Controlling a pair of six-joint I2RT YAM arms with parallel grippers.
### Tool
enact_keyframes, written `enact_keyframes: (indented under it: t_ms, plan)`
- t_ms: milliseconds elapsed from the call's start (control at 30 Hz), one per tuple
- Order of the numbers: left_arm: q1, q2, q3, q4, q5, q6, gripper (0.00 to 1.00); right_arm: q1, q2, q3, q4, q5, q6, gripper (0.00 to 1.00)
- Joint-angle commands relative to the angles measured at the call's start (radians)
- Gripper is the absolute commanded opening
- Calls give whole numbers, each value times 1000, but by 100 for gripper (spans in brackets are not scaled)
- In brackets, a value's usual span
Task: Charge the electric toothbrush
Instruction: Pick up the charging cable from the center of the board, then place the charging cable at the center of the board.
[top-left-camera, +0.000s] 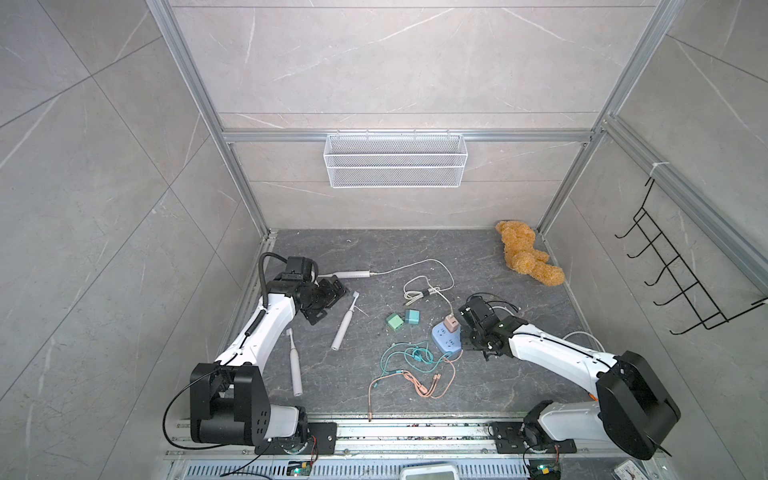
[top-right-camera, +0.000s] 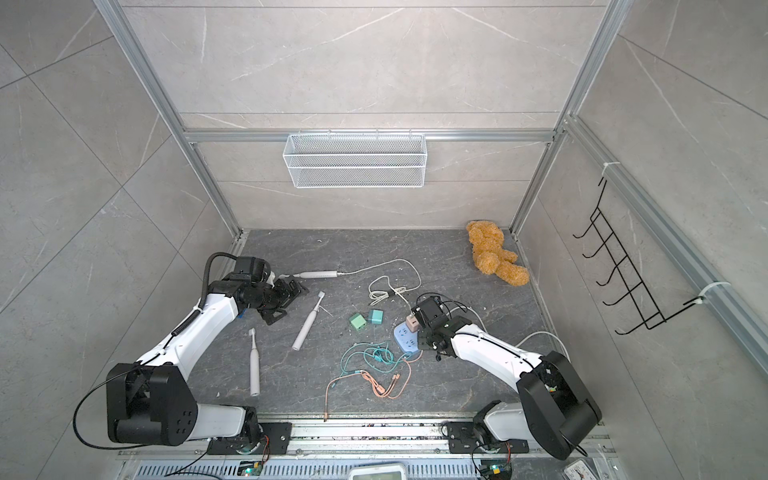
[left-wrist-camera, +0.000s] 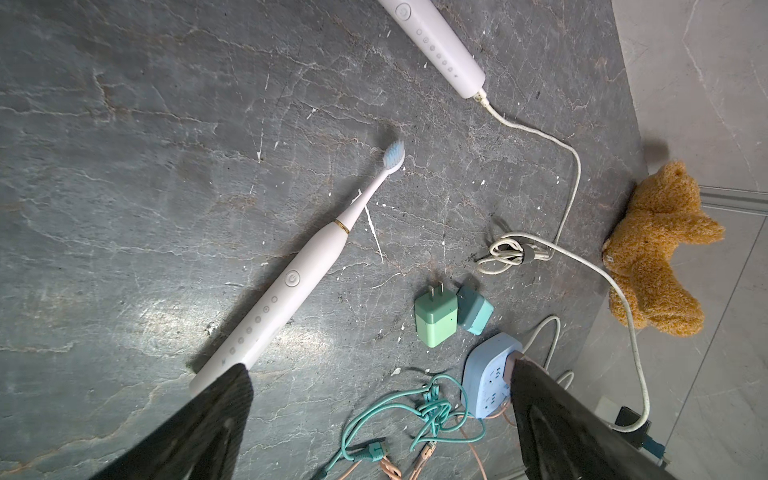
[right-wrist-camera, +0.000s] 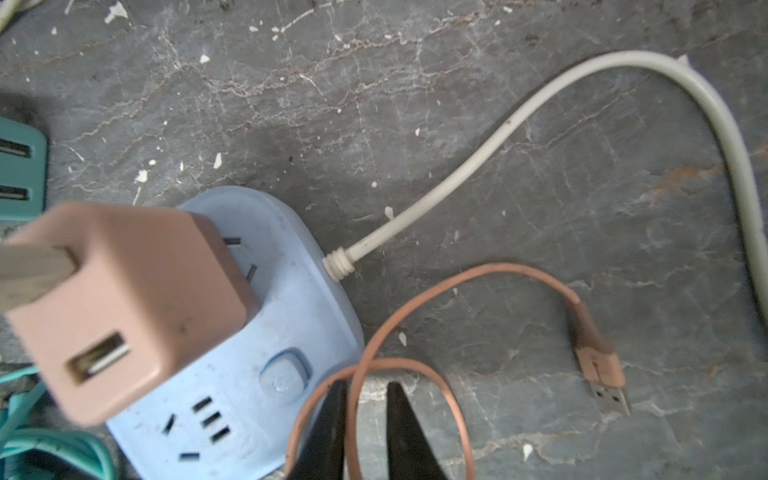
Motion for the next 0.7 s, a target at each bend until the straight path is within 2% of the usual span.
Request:
enact_keyframes:
  t_ms: [0,100,300,533,667]
  plan:
    - [-1,-4,0,25,27,25,99,-4,-45,5,-35,6,-5,9]
    - [-1,-4,-2,30,35,22,99,-3,-123,29,-99,49,-22,0]
    - [-1,-4,-7,59,100,-4,98,34,-260,104,-162,26,-98,0]
    - [13,-44,-12,65,104,-13,98,342,-385,211,-100,67,-175,0]
    - [50,-71,-28,84,120,-17,97,527,-371,227,17,10,-246,0]
